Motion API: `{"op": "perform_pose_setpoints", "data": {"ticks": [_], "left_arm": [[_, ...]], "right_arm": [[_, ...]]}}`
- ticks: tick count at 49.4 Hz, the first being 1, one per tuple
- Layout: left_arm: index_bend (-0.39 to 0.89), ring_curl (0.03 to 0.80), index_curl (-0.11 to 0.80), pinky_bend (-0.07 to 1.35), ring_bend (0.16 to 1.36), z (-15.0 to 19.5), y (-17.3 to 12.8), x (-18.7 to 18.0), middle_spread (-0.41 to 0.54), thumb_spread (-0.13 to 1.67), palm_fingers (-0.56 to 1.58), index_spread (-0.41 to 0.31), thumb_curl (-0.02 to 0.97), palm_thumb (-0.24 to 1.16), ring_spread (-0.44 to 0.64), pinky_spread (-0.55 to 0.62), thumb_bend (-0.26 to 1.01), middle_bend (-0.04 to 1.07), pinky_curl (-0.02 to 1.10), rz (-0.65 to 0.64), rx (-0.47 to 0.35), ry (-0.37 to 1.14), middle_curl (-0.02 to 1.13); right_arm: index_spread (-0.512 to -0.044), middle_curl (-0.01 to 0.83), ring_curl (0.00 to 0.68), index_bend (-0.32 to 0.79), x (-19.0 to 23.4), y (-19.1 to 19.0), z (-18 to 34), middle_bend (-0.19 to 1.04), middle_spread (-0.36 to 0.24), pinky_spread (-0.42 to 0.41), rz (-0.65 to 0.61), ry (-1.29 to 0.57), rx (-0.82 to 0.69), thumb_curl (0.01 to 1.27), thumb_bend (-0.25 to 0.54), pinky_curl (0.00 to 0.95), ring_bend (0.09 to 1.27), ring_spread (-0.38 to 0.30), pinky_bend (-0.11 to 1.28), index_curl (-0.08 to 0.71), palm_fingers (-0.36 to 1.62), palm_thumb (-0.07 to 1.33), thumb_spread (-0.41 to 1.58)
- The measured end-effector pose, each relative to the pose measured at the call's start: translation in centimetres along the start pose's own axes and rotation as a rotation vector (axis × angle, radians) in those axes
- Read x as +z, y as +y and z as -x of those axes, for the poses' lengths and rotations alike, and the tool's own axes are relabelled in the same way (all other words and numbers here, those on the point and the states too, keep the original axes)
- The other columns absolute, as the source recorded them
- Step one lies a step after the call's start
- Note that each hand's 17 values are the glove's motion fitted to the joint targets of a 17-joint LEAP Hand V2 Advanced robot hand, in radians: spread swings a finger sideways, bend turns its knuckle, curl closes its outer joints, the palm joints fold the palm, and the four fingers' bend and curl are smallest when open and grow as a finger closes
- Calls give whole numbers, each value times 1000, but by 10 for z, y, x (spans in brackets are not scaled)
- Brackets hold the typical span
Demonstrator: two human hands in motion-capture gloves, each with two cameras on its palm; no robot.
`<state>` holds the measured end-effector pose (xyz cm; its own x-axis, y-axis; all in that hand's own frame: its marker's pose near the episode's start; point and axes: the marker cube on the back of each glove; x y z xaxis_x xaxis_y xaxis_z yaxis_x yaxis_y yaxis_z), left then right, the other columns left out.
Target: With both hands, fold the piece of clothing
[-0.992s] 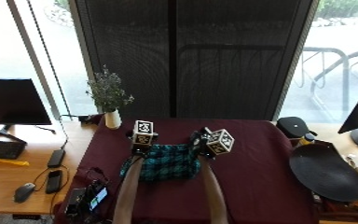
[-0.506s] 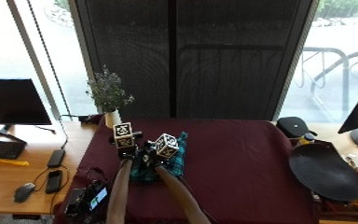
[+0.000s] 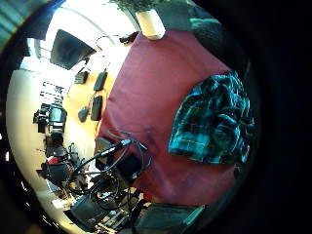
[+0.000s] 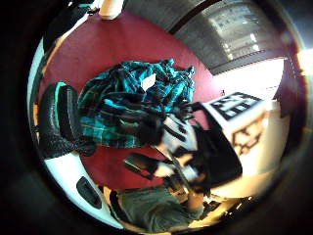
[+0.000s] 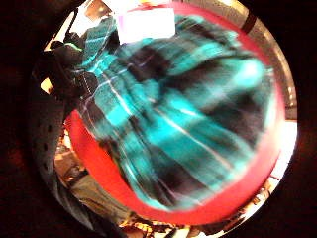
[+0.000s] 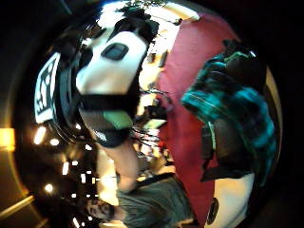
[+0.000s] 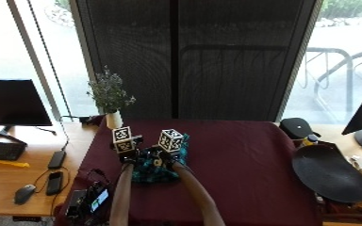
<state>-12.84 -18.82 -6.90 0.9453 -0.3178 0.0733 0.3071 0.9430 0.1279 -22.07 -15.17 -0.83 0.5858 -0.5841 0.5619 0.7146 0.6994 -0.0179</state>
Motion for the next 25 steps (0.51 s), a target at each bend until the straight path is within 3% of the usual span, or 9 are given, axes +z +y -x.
{"op": "perform_pose_setpoints", "data": {"ticks": [2, 7, 12, 16, 18, 25], "left_arm": [[120, 346, 292, 281, 586, -7, 11, 4, -101, 1517, 447, -120, 325, 679, 39, 344, 197, 213, 367, 81, 2, 15, 439], [119, 346, 290, 278, 584, -21, 21, -1, -101, 1516, 449, -118, 329, 687, 37, 344, 197, 218, 368, 114, 2, 36, 441], [123, 347, 289, 269, 588, -37, 27, -5, -101, 1518, 459, -117, 334, 696, 36, 344, 198, 220, 367, 131, 19, 71, 441], [125, 345, 291, 262, 585, -50, 55, -35, -109, 1519, 465, -116, 336, 698, 33, 344, 197, 222, 367, 180, 58, 63, 443], [129, 345, 292, 259, 583, -57, 59, -38, -110, 1519, 467, -119, 337, 699, 31, 344, 196, 220, 367, 181, 85, 44, 443], [130, 343, 295, 250, 577, -71, 60, -35, -112, 1519, 473, -122, 340, 702, 29, 344, 193, 214, 367, 175, 122, -40, 444]], "right_arm": [[-307, 347, 396, 151, -15, 13, -4, 195, -169, -87, 54, 133, 60, 553, -38, 352, 394, -151, 615, 297, 790, 987, 939], [-308, 355, 381, 150, -58, 37, -21, 188, -141, -19, 94, 528, 221, 519, -38, 333, 378, -138, 567, 303, 820, 909, 1043], [-308, 360, 379, 154, -99, 74, -48, 177, -120, 34, 214, 851, 586, 493, -29, 328, 356, -118, 539, 314, 809, 857, 1117], [-312, 356, 381, 180, -125, 107, -60, 156, -107, 94, 246, 936, 796, 468, -37, 328, 312, -89, 501, 337, 698, 795, 1167], [-316, 347, 367, 190, -139, 119, -68, 135, -104, 135, 171, 961, 837, 453, -46, 325, 256, -58, 488, 347, 585, 750, 1191], [-321, 337, 358, 162, -158, 142, -93, 154, -111, 203, -16, 883, 883, 430, -9, 316, 243, -7, 470, 351, 538, 730, 1257]]}}
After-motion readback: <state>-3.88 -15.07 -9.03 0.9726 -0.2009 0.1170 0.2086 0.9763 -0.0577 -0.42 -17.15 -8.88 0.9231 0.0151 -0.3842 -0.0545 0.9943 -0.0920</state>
